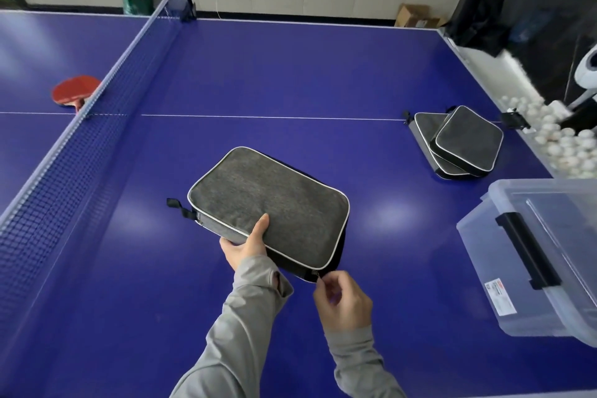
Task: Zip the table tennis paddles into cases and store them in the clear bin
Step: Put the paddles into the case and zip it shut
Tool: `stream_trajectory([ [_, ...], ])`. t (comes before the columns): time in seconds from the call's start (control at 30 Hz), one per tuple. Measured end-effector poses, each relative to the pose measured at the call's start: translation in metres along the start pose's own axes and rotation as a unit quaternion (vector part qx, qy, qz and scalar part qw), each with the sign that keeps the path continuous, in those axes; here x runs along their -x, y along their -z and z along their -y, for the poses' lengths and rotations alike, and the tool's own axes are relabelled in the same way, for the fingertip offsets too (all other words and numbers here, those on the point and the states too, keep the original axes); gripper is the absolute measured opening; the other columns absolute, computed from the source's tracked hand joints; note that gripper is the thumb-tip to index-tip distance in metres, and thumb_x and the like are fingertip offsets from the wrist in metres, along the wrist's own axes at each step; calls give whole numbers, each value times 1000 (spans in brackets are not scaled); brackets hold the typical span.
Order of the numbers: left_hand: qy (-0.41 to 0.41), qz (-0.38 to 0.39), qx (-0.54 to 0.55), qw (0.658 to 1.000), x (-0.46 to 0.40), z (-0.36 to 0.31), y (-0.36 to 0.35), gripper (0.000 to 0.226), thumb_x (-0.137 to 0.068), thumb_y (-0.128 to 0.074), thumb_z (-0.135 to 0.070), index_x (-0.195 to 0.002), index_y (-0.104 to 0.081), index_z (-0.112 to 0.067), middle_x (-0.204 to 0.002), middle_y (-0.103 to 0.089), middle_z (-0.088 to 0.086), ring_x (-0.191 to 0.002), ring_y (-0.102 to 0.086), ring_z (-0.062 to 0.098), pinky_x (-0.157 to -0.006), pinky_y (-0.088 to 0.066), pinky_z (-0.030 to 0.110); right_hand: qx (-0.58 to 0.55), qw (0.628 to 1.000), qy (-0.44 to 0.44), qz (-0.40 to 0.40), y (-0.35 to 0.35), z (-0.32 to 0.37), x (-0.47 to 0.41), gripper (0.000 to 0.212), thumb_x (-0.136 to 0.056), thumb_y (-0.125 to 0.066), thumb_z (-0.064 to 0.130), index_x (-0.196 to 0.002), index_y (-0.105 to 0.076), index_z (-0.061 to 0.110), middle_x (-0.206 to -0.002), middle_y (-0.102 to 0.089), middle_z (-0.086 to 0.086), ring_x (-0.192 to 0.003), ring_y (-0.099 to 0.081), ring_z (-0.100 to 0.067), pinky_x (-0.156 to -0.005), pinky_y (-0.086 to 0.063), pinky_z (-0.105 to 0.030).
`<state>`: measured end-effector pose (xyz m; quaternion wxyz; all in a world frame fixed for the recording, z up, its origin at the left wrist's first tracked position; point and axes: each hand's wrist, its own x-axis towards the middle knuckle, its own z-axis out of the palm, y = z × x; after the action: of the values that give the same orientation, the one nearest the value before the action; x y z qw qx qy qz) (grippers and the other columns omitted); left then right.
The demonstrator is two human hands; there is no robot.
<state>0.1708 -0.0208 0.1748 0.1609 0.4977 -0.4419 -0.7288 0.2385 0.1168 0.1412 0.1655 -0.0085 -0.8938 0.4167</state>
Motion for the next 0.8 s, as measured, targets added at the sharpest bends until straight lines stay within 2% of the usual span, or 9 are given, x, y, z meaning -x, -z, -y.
stream_trajectory([
  [0.17, -15, 9, -30, 999, -11, -10, 6, 45, -64, -84, -21, -95, -52, -13, -79, -55, -7, -69, -56, 8, -68, -43, 23, 21, 999, -6, -31, 13, -14, -15, 20, -61, -80, -5, -64, -62, 3, -53, -60, -2, -64, -50, -13, -50, -38, -21],
  [0.3, -27, 32, -57, 998, -14, -13, 8, 39, -62, -85, -21, -86, -55, -17, -79, -59, -6, -71, -57, 9, -68, -44, 23, 22, 999, -24, -30, 19, -19, -30, 20, -63, -79, -4, -63, -61, 3, -53, -60, -2, -45, -45, -11, -49, -37, -21],
  [0.37, -26, 46, -51, 997, -13, -15, 7, 36, -61, -85, -20, -80, -55, -22, -80, -61, -6, -73, -60, 11, -67, -46, 23, 16, 999, -36, -36, 20, -20, -40, 19, -64, -79, -4, -63, -62, 2, -53, -60, -3, -44, -46, -14, -51, -36, -18],
  [0.5, -30, 76, -57, 995, -11, -21, 9, 36, -60, -86, -20, -79, -56, -26, -79, -63, -7, -71, -62, 9, -61, -46, 21, -7, 996, -72, -56, 24, -26, -63, 14, -67, -77, -4, -65, -63, 0, -55, -63, -10, -46, -47, -12, -54, -32, -14],
  [0.67, -31, 112, -62, 991, -12, -27, 16, 36, -61, -85, -17, -82, -57, -25, -82, -65, -6, -72, -63, 11, -59, -47, 21, 5, 996, -73, -51, 31, -35, -87, 13, -68, -77, 0, -66, -64, 1, -57, -65, -12, -49, -49, -14, -54, -31, -15],
  [0.8, -26, 137, -57, 989, -16, -29, 20, 39, -59, -86, -17, -86, -59, -24, -87, -67, -3, -77, -66, 14, -64, -50, 24, 5, 998, -60, -35, 31, -36, -98, 12, -68, -77, -1, -67, -65, 0, -59, -66, -14, -50, -49, -15, -54, -32, -15],
])
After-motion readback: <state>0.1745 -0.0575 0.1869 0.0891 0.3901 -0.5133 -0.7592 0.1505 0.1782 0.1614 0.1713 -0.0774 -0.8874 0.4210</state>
